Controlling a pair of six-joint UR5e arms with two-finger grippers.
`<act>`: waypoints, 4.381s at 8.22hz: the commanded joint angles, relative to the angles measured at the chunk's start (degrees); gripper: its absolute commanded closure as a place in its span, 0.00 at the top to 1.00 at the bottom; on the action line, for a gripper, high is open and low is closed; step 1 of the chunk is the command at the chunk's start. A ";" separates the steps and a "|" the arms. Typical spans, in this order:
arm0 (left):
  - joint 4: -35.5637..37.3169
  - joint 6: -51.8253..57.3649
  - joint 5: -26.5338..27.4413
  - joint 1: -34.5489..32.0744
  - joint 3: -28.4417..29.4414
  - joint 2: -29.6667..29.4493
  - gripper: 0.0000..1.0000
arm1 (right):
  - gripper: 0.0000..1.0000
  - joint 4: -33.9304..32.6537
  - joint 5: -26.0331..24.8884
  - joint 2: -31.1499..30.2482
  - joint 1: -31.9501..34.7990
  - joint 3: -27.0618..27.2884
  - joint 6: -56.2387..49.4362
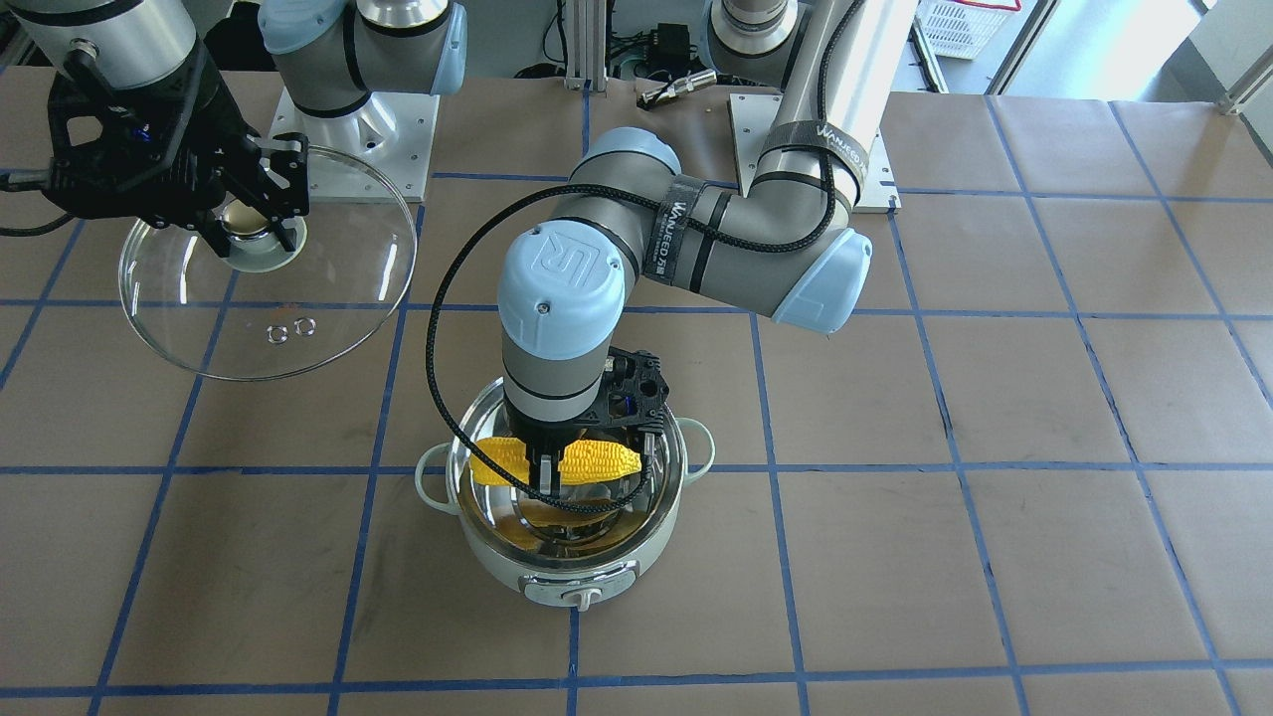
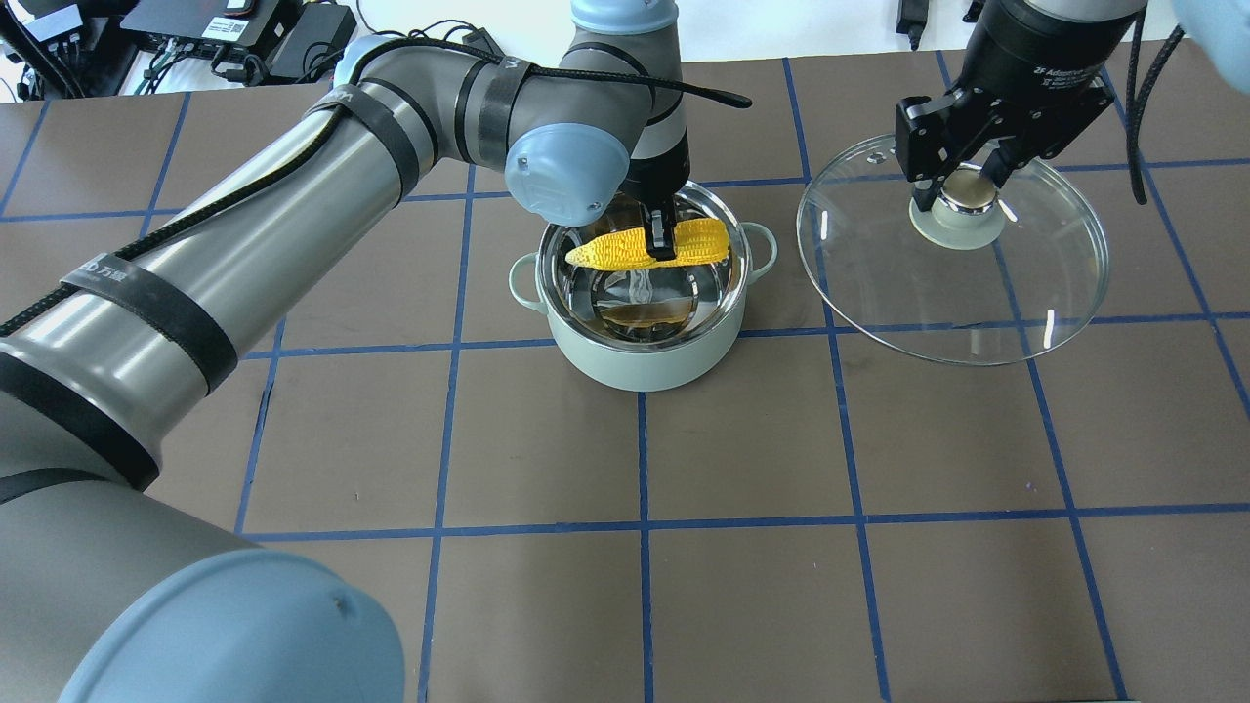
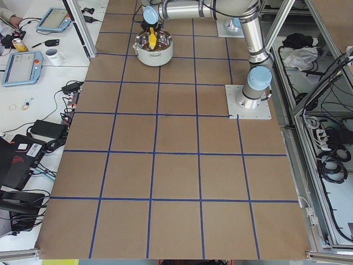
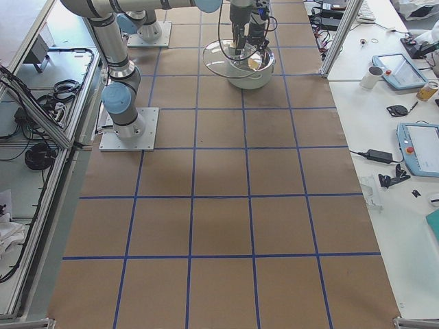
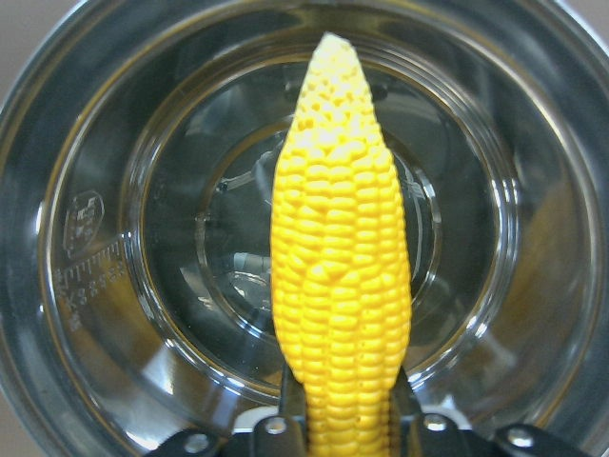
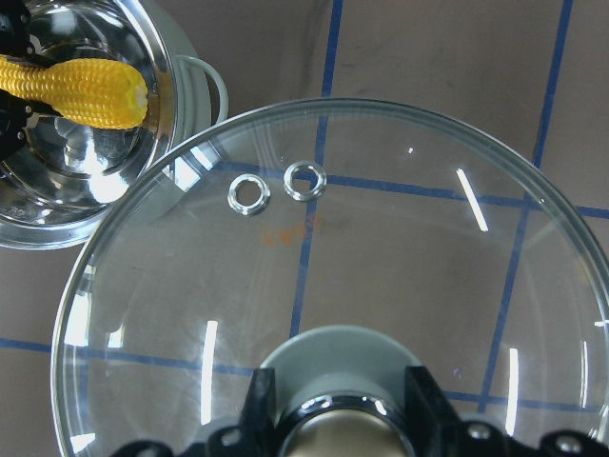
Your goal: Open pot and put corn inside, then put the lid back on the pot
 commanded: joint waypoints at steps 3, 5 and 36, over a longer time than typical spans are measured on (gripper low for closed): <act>0.01 0.44 -0.19 0.00 -0.05 0.33 1.00 | 0.00 0.02 -0.10 -0.08 0.17 0.09 0.26; -0.34 0.62 -0.19 0.00 0.04 1.21 1.00 | 0.00 0.02 -0.19 -0.17 0.17 0.09 0.26; -22.58 109.68 5.79 22.33 -1.81 25.38 1.00 | 0.00 -25.91 -0.28 25.93 21.00 -6.50 36.03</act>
